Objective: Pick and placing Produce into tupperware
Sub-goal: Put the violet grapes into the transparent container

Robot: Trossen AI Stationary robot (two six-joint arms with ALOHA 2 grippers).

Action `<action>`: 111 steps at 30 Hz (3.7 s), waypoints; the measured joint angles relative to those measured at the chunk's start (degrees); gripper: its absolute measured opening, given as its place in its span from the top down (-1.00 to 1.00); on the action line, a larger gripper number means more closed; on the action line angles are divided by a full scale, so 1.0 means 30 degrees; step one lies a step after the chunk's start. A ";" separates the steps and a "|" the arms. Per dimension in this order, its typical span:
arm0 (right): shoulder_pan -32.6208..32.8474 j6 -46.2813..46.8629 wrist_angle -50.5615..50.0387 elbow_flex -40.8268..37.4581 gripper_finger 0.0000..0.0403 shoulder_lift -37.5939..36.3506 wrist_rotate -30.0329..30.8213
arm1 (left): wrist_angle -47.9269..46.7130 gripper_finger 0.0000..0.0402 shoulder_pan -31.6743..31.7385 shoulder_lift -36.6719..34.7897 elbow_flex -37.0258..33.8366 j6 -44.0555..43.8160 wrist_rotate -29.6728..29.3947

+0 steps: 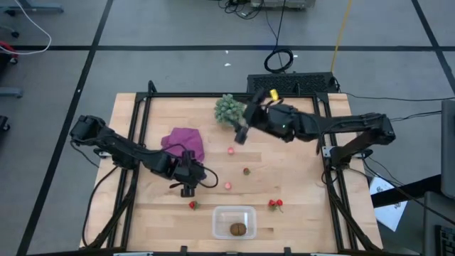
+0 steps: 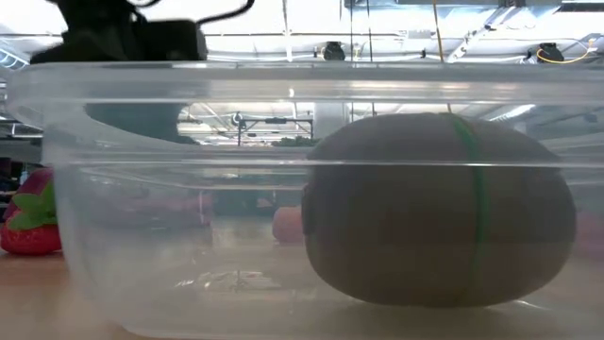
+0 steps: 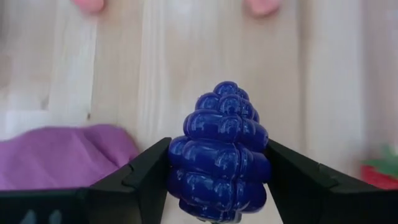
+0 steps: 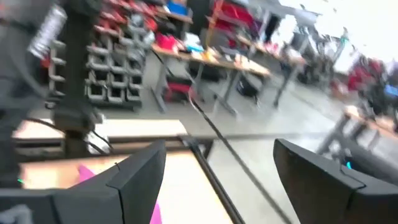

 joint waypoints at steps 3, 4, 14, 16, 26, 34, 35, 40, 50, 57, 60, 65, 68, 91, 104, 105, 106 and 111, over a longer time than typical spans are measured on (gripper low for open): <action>-0.0688 0.1218 -0.2178 0.0000 -0.44 -0.0704 0.0064 | -0.0739 -0.15 -0.0310 0.0000 0.0989 0.0005 -0.0090; -0.0903 0.1540 -0.2849 0.0000 -0.44 -0.0945 0.0062 | -0.0939 -0.16 -0.0449 0.0000 0.1340 0.0005 -0.0213; -0.2493 0.3607 -0.7890 0.0000 -0.44 -0.2675 0.0387 | -0.1500 -0.16 -0.1481 0.0000 0.3979 0.0012 -0.0543; -0.2661 0.3735 -0.8927 0.0000 -0.44 -0.2840 0.0384 | -0.1504 -0.16 -0.1646 0.0000 0.4258 -0.0048 -0.0539; -0.3548 0.6082 -1.4534 0.0000 -0.44 -0.2882 0.0382 | -0.1859 -0.16 -0.2141 0.1923 0.6469 -0.0028 -0.0482; -0.3728 0.7723 -1.7205 0.0000 -0.44 -0.2875 0.0354 | -0.2860 -0.16 -0.2243 0.5034 1.0109 0.0770 0.0420; -0.3722 0.7881 -1.7496 0.0000 -0.44 -0.2875 0.0343 | -0.3166 -0.16 -0.2297 0.5403 1.0595 0.0777 0.0570; -0.3728 0.8278 -1.8558 0.0000 -0.44 -0.2875 0.0343 | -0.4046 -0.16 -0.2810 0.6986 1.2511 0.0621 0.0865; -0.3720 0.8530 -1.8730 0.0000 -0.44 -0.2875 0.0337 | -0.3959 -0.16 -0.3965 0.8958 1.4980 -0.0379 0.1700; -0.3720 0.8693 -1.8739 0.0000 -0.44 -0.2875 0.0336 | -0.3349 -0.16 -0.4173 0.9747 1.5012 -0.1931 0.2065; -0.3720 0.8701 -1.8738 0.0000 -0.44 -0.2875 0.0328 | -0.2600 -0.16 -0.4173 1.0143 1.5018 -0.2077 0.2619; -0.3720 0.8701 -1.8746 0.0000 -0.44 -0.2875 0.0328 | -0.2621 -0.16 -0.4171 1.0766 1.5018 -0.2857 0.2991; -0.3720 0.8701 -1.8746 0.0000 -0.44 -0.2875 0.0328 | -0.2520 -0.16 -0.4158 1.0973 1.5011 -0.3006 0.3121; -0.3706 0.9337 -1.8760 0.0000 -0.44 -0.2875 0.0255 | -0.2126 -0.16 -0.3808 1.2014 1.5011 -0.3986 0.3079; -0.3706 0.9337 -1.8828 -0.0003 -0.44 -0.2860 0.0234 | -0.1303 -0.16 -0.3850 1.2579 1.4982 -0.4353 0.3623; -0.3706 0.9340 -1.8835 -0.0007 -0.44 -0.2860 0.0234 | -0.1304 -0.16 -0.3874 1.2583 1.4982 -0.4366 0.3623; -0.3706 0.9336 -1.8842 -0.0007 -0.44 -0.2860 0.0234 | -0.1367 -0.16 -0.3881 1.2590 1.4982 -0.4366 0.3623; -0.3706 0.9340 -1.8899 -0.0007 -0.44 -0.2860 0.0234 | -0.1502 -0.16 -0.3881 1.2590 1.4982 -0.4428 0.3623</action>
